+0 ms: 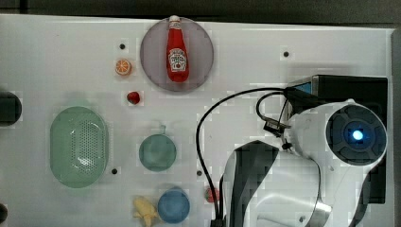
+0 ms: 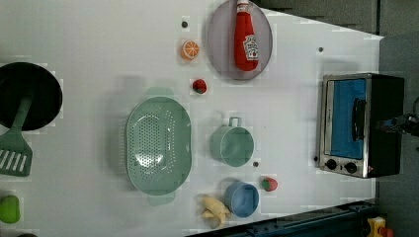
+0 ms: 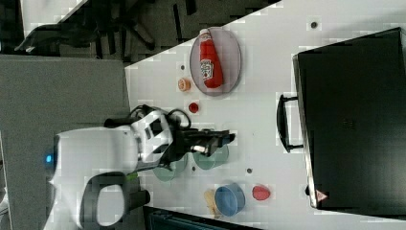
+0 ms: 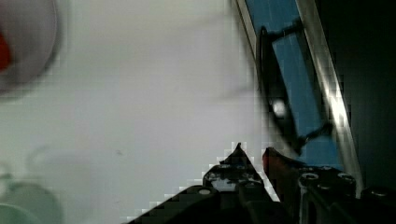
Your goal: Flap open oven.
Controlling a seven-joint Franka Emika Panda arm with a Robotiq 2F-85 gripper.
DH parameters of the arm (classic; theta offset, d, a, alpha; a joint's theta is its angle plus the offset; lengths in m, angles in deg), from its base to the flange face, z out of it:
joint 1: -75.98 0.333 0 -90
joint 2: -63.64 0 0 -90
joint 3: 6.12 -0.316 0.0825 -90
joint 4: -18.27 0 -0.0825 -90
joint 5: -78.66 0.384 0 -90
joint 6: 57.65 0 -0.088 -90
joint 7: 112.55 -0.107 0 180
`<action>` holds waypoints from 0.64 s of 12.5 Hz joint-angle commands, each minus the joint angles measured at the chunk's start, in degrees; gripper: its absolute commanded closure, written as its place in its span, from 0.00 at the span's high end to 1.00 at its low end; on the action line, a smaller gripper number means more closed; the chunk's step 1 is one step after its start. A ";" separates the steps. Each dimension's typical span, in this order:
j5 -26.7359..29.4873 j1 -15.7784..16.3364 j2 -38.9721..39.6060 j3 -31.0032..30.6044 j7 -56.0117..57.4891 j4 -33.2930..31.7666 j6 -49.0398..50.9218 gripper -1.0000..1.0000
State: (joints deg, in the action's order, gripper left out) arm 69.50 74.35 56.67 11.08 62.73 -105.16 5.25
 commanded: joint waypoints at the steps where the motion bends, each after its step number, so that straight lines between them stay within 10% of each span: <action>1: -0.66 -1.16 1.95 3.58 16.93 -1.63 -6.56 0.18; 8: -0.25 -1.34 9.93 8.45 23.08 -3.02 -15.42 0.18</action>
State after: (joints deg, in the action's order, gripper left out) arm 69.43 73.21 66.95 19.41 81.03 -107.51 -8.55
